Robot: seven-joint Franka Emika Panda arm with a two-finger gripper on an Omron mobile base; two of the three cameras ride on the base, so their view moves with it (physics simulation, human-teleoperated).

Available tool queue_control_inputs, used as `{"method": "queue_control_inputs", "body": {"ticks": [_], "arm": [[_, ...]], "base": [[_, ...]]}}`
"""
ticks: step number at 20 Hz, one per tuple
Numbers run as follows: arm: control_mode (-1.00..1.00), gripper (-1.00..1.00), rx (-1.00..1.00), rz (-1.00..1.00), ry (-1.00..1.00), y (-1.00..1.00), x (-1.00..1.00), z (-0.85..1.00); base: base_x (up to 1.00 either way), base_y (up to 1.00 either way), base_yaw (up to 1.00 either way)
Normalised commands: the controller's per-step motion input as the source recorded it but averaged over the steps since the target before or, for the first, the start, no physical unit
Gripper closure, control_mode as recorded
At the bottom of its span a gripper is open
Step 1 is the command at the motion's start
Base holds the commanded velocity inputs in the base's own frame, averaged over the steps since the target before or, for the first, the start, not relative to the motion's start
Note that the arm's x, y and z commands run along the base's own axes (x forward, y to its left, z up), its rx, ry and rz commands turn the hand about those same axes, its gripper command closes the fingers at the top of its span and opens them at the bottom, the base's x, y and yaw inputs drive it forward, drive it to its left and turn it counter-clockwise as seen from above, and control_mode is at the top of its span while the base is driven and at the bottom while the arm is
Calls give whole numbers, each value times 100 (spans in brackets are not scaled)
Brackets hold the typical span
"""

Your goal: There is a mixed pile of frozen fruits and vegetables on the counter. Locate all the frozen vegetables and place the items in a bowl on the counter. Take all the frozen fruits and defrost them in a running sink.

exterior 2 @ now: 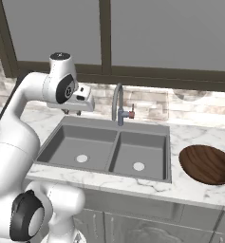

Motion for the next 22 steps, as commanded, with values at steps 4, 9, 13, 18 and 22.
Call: {"method": "queue_control_inputs", "body": {"ticks": [4, 9, 13, 18, 22], "arm": [[-100, -100, 0, 0, -1, 0, 0, 0], [-100, -100, 0, 0, 0, 25, -8, 0], [-100, -100, 0, 0, 0, 46, -14, 0], [-100, -100, 0, 2, 0, 46, -14, -3], [-100, -100, 0, 4, 0, 46, -10, -5]], "base": [[0, 0, 0], [0, 0, 0], [0, 0, 0], [0, 0, 0], [0, 0, 0]]}}
